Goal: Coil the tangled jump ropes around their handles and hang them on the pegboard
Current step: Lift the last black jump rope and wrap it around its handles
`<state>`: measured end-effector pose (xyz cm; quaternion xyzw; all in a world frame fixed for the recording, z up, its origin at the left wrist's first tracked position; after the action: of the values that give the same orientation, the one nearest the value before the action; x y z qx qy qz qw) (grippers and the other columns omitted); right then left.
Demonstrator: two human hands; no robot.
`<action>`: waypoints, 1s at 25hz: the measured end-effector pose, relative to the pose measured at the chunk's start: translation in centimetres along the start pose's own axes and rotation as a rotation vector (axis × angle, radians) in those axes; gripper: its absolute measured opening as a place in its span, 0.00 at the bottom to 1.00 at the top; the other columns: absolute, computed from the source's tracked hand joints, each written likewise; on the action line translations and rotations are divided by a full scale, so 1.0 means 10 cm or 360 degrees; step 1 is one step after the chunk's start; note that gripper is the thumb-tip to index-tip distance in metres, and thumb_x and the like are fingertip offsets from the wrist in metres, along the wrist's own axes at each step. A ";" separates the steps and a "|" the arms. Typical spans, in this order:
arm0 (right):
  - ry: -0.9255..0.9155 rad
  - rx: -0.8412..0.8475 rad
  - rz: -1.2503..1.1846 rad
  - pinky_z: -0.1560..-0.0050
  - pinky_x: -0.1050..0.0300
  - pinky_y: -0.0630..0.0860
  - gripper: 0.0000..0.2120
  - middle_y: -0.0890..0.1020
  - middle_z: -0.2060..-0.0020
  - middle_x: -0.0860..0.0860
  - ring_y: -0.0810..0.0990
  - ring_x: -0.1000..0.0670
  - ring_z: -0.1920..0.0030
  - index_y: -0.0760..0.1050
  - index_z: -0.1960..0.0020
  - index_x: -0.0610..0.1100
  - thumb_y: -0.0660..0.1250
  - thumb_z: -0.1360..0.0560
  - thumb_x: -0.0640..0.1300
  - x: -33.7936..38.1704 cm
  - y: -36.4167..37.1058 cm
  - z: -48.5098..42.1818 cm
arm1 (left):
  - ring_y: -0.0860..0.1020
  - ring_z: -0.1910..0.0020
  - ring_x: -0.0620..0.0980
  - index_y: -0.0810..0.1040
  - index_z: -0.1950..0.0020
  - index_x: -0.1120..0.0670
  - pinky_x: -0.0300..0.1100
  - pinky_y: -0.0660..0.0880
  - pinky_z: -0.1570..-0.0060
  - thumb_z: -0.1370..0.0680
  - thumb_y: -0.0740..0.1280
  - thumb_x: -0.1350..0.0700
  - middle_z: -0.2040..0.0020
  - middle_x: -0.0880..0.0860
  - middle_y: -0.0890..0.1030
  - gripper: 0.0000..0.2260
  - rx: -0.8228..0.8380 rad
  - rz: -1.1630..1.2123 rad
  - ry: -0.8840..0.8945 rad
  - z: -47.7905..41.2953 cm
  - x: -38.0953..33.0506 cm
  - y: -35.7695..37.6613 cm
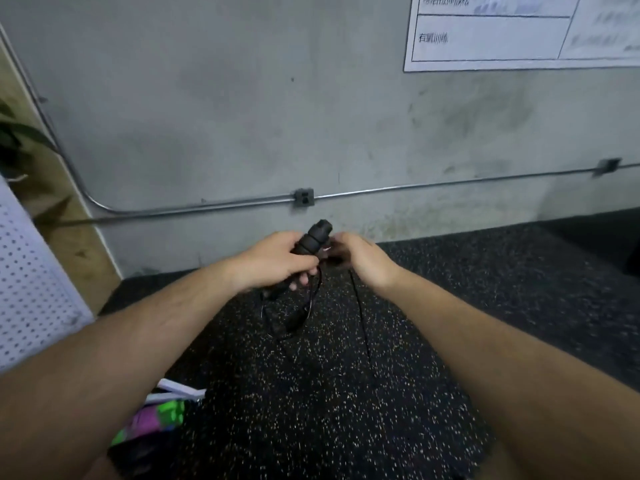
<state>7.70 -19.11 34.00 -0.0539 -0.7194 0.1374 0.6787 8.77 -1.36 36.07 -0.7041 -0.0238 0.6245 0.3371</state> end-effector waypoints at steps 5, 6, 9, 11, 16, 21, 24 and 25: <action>-0.0138 0.0426 0.0581 0.48 0.55 0.73 0.07 0.86 0.52 0.47 0.81 0.51 0.52 0.83 0.51 0.47 0.73 0.29 0.46 -0.04 0.17 0.12 | 0.77 0.68 0.49 0.76 0.39 0.60 0.42 0.76 0.69 0.20 0.66 0.66 0.63 0.54 0.80 0.10 -0.0141 0.0459 -0.0036 0.33 0.00 -0.08; -0.0174 0.0449 0.0691 0.49 0.54 0.73 0.05 0.86 0.53 0.48 0.81 0.50 0.53 0.83 0.52 0.47 0.73 0.26 0.47 -0.04 0.22 0.13 | 0.78 0.67 0.49 0.76 0.39 0.60 0.43 0.76 0.68 0.20 0.66 0.66 0.63 0.55 0.81 0.10 -0.0156 0.0525 -0.0048 0.35 0.04 -0.06; -0.0171 0.0445 0.0831 0.52 0.48 0.77 0.10 0.87 0.55 0.48 0.82 0.41 0.56 0.83 0.53 0.47 0.66 0.19 0.50 -0.02 0.28 0.16 | 0.80 0.66 0.48 0.76 0.40 0.60 0.44 0.78 0.65 0.20 0.67 0.63 0.61 0.55 0.81 0.09 -0.0279 0.0633 -0.0083 0.37 0.18 -0.11; -0.0156 0.0456 0.0797 0.50 0.44 0.80 0.10 0.87 0.56 0.50 0.83 0.43 0.54 0.82 0.49 0.47 0.64 0.18 0.50 0.03 0.25 0.19 | 0.81 0.62 0.50 0.76 0.39 0.59 0.46 0.78 0.60 0.20 0.69 0.60 0.57 0.56 0.81 0.11 -0.0292 0.0648 -0.0124 0.34 0.27 -0.17; -0.0195 0.0352 0.0727 0.52 0.54 0.77 0.09 0.87 0.58 0.54 0.81 0.57 0.59 0.81 0.47 0.46 0.63 0.17 0.47 0.15 0.17 0.21 | 0.83 0.45 0.52 0.77 0.36 0.53 0.51 0.78 0.41 0.20 0.69 0.47 0.45 0.53 0.85 0.15 -0.0294 0.0409 -0.0278 0.13 0.53 -0.22; -0.0153 0.0195 0.0736 0.59 0.54 0.73 0.13 0.87 0.61 0.56 0.77 0.49 0.64 0.81 0.49 0.47 0.61 0.17 0.52 0.12 0.17 0.16 | 0.83 0.44 0.53 0.77 0.35 0.53 0.52 0.76 0.40 0.17 0.52 0.35 0.44 0.53 0.85 0.26 -0.0139 0.0454 -0.0274 0.07 0.56 -0.22; -0.0068 0.0151 0.0716 0.60 0.55 0.75 0.13 0.86 0.64 0.54 0.79 0.50 0.65 0.81 0.51 0.46 0.61 0.17 0.51 0.04 0.13 0.12 | 0.83 0.50 0.51 0.80 0.38 0.51 0.52 0.78 0.41 0.23 0.61 0.33 0.50 0.53 0.83 0.26 -0.0033 0.0375 -0.0215 0.09 0.54 -0.24; -0.0033 0.0116 0.0651 0.60 0.58 0.75 0.13 0.86 0.65 0.53 0.80 0.52 0.66 0.81 0.51 0.45 0.62 0.17 0.50 0.04 0.11 0.11 | 0.82 0.52 0.50 0.81 0.40 0.51 0.53 0.78 0.39 0.24 0.65 0.36 0.51 0.52 0.81 0.22 -0.0043 0.0290 -0.0186 0.08 0.55 -0.25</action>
<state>6.49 -18.05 34.06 -0.1728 -0.6950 0.2990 0.6307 10.22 3.40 32.60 -0.6703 0.0122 0.6921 0.2674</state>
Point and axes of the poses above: each hand's wrist, its own z-axis away from the middle knuckle, its own y-axis out of the palm, x = y × z, the point moved 2 cm from there along -z, towards the middle knuckle
